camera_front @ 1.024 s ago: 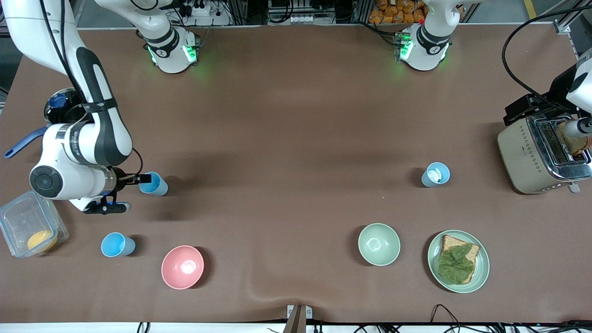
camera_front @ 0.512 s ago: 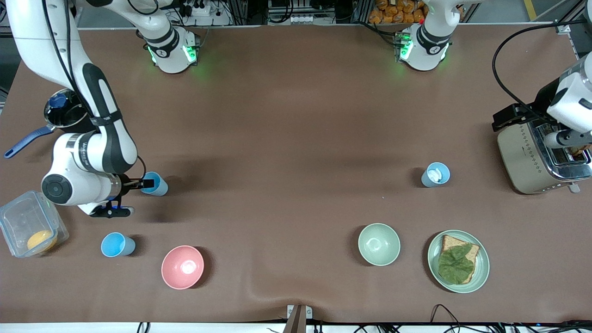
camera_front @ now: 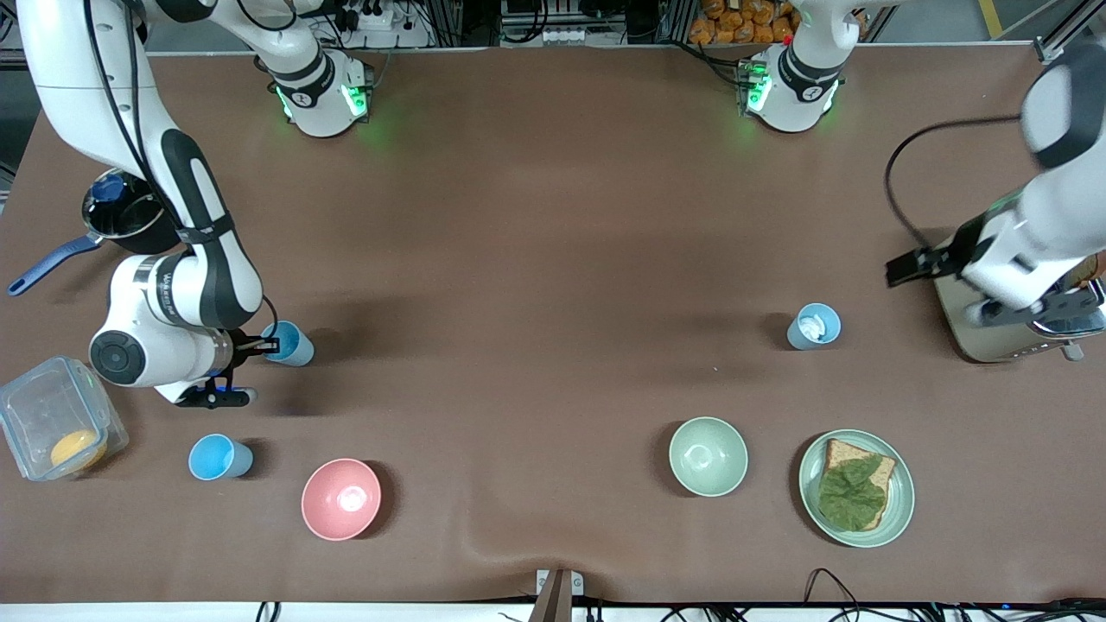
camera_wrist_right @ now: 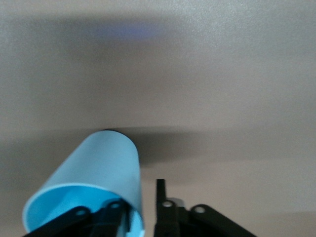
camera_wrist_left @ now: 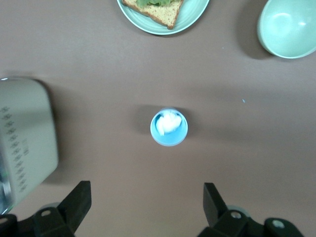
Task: Stack blue cups with both arms
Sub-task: 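Reach and grasp the blue cup near the toaster with the left gripper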
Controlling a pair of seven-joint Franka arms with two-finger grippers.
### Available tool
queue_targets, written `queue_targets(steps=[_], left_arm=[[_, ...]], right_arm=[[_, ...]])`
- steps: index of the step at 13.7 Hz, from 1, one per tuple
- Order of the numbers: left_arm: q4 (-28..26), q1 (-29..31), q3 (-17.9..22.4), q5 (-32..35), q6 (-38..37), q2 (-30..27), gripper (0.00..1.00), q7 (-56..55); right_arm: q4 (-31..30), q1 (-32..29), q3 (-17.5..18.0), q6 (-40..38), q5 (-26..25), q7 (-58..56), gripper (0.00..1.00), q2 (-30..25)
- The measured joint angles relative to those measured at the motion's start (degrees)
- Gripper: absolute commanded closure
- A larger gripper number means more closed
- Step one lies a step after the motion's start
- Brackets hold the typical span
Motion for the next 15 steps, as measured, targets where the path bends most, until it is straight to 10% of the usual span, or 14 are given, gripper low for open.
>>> queue_targets(steps=[6,11,13,15], left_arm=[[-21.97,2.23,0.13,0.00,27.13,2.71,0.00,-0.01],[-23.98,3.79,0.15,0.00,32.86,8.65,0.02,0.35],[-23.98,3.77,0.12,0.00,33.72,9.64,0.24,0.35],[-23.95,3.76,0.11,0.00,34.97,10.71,0.83,0.35]], right_arm=[[0.24,0.00,0.03,-2.00,0.09,0.00,1.00,-1.17],[0.24,0.00,0.03,-2.27,0.09,0.00,1.00,-1.68],[0.30,-0.01,0.03,-2.48,0.09,0.00,1.00,-2.07],[0.35,-0.01,0.03,-3.10,0.09,0.00,1.00,-2.73]])
